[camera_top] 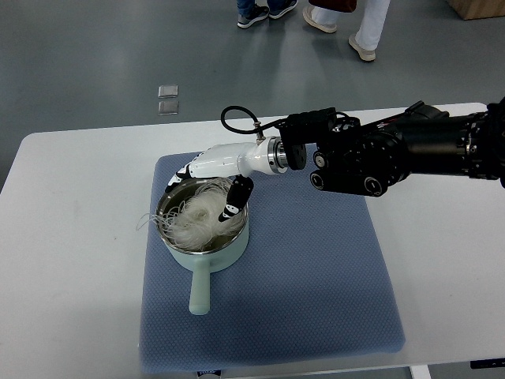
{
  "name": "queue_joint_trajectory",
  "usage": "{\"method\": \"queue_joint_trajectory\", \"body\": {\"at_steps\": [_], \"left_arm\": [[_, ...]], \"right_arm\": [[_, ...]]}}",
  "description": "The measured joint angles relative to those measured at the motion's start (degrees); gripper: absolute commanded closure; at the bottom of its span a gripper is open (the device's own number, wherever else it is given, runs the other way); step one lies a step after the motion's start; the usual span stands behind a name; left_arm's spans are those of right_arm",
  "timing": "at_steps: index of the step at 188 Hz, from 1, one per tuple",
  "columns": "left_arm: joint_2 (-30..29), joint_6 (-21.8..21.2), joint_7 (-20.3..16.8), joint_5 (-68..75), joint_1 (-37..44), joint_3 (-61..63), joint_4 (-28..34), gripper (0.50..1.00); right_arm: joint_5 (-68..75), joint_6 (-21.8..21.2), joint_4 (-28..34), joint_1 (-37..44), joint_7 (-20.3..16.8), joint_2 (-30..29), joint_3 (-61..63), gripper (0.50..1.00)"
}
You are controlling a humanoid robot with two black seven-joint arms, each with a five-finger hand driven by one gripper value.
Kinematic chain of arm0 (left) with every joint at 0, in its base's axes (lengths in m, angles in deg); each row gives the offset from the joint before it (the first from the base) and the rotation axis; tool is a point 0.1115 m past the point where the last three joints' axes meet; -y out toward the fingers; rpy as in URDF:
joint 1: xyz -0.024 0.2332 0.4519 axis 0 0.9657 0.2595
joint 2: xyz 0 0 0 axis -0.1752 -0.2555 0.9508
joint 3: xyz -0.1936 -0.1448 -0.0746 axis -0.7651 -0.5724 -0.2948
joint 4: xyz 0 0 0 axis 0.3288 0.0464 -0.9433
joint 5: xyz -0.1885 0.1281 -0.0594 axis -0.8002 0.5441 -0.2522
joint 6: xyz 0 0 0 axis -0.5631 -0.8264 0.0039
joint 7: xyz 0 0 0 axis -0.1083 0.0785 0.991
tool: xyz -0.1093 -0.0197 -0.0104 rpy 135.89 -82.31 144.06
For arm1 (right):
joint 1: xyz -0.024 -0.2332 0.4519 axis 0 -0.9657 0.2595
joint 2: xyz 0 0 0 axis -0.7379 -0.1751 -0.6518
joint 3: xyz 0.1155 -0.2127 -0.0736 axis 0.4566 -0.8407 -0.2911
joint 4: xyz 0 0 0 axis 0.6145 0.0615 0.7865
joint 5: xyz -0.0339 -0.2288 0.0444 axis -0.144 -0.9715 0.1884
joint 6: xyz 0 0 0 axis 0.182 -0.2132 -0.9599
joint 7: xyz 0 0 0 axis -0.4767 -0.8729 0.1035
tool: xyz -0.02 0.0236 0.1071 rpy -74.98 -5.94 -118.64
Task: Put vermicelli into pot with right hand
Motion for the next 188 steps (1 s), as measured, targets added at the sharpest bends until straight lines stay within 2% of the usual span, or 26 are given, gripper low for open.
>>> {"method": "queue_joint_trajectory", "body": {"at_steps": [32,78,123,149,188], "left_arm": [[0.00,0.00,0.00,0.00,0.00,0.00,0.00,0.500],[0.00,0.00,0.00,0.00,0.00,0.00,0.00,0.500],[0.00,0.00,0.00,0.00,0.00,0.00,-0.07,0.500],[0.00,0.00,0.00,0.00,0.00,0.00,-0.13,0.500],[0.00,0.00,0.00,0.00,0.00,0.09,-0.18,0.500]], "right_arm": [[4.31,-0.45,0.03,0.57,0.38,0.00,4.78,0.613],[19.87,-0.69,-0.64,-0.98,-0.57,1.27,13.67,0.607],[32.19,-0.49,-8.00,-10.52,-3.44,3.70,28.49,0.607],[33.85,-0.14,-11.77,-16.60,-5.40,3.95,36.97,0.607],[34.12,-0.03,-14.25,-24.10,-7.79,4.72,47.85,0.607]]}}
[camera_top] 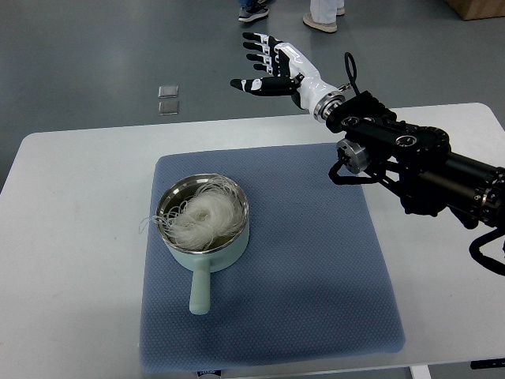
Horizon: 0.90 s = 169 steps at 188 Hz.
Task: Put vermicelli into pot with right hand
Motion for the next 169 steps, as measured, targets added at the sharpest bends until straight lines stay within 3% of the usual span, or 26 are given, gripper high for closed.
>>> {"method": "queue_joint_trajectory", "body": {"at_steps": [69,76,134,169], "left_arm": [[0.00,0.00,0.00,0.00,0.00,0.01,0.04,0.500],[0.00,0.00,0.00,0.00,0.00,0.01,0.03,0.500],[0.00,0.00,0.00,0.00,-0.21,0.04,0.08,0.500],[0.00,0.00,0.00,0.00,-0.31,0.03,0.17,0.500]], "right_arm": [[0.17,-0.67,-1.26,-8.43,-3.03,1.77,12.49,0.603],[0.21,-0.71,-1.26,-8.87,-3.45,1.78,13.36,0.585],[0.68,-2.61,-1.26,-11.91,-6.13,1.80,19.51,0.581],[1.25,-3.86,-1.31,-12.99,-5.93,1.82,20.60,0.576]]}}
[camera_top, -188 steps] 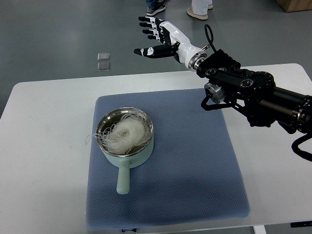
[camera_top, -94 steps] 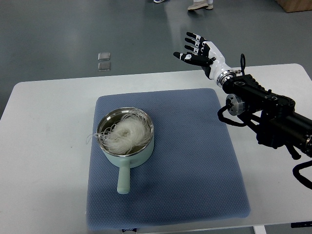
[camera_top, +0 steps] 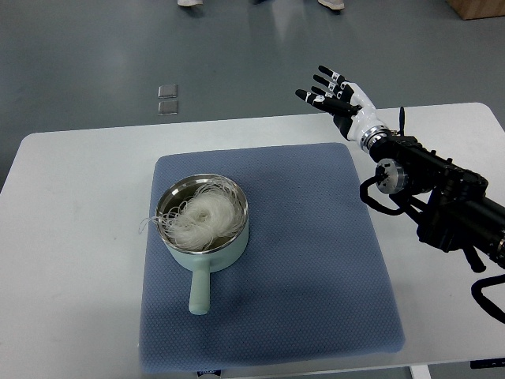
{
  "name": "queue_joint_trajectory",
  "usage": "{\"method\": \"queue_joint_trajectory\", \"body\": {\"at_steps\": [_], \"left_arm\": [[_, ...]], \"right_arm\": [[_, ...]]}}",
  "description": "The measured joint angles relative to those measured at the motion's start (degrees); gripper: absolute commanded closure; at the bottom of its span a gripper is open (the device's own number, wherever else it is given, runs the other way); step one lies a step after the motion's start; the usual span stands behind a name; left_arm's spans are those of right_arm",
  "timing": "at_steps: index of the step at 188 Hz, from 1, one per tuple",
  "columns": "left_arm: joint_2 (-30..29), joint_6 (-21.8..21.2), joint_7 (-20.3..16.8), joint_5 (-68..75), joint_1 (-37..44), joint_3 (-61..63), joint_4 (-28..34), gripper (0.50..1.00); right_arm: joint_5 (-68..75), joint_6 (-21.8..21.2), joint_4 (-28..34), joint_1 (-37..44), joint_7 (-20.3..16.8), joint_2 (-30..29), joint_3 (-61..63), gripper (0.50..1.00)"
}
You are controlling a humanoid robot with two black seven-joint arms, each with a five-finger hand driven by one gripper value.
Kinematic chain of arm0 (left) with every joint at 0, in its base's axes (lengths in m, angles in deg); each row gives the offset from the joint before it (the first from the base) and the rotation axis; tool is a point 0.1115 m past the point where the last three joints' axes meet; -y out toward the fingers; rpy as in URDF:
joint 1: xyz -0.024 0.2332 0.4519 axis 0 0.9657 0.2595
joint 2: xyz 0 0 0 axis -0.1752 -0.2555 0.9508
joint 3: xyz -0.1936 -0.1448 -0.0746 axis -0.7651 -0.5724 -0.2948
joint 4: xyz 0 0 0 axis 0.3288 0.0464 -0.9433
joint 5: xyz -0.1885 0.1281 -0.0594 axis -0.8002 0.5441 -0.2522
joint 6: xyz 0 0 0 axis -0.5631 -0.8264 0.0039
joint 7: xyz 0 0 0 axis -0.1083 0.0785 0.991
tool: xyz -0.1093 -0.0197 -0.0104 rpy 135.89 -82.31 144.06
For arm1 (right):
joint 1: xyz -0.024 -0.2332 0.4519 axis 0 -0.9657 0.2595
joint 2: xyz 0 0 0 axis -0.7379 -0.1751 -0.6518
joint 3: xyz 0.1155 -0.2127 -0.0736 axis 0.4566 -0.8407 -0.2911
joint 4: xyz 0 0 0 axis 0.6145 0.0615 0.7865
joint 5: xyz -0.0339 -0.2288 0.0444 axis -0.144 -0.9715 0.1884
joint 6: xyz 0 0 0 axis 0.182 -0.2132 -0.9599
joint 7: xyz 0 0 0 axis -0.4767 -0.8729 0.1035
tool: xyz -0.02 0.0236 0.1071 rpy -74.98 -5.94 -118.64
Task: Put vermicelli into pot with right hand
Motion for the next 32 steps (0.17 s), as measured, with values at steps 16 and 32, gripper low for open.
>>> {"method": "queue_joint_trajectory", "body": {"at_steps": [16,32], "left_arm": [[0.00,0.00,0.00,0.00,-0.03,-0.02,0.01,0.500],[0.00,0.00,0.00,0.00,-0.05,-0.02,0.01,0.500]], "right_arm": [[0.00,-0.03,-0.03,-0.44,0.07,0.00,0.00,0.576],[0.00,-0.01,-0.03,-0.55,0.15,-0.01,0.06,0.576]]}}
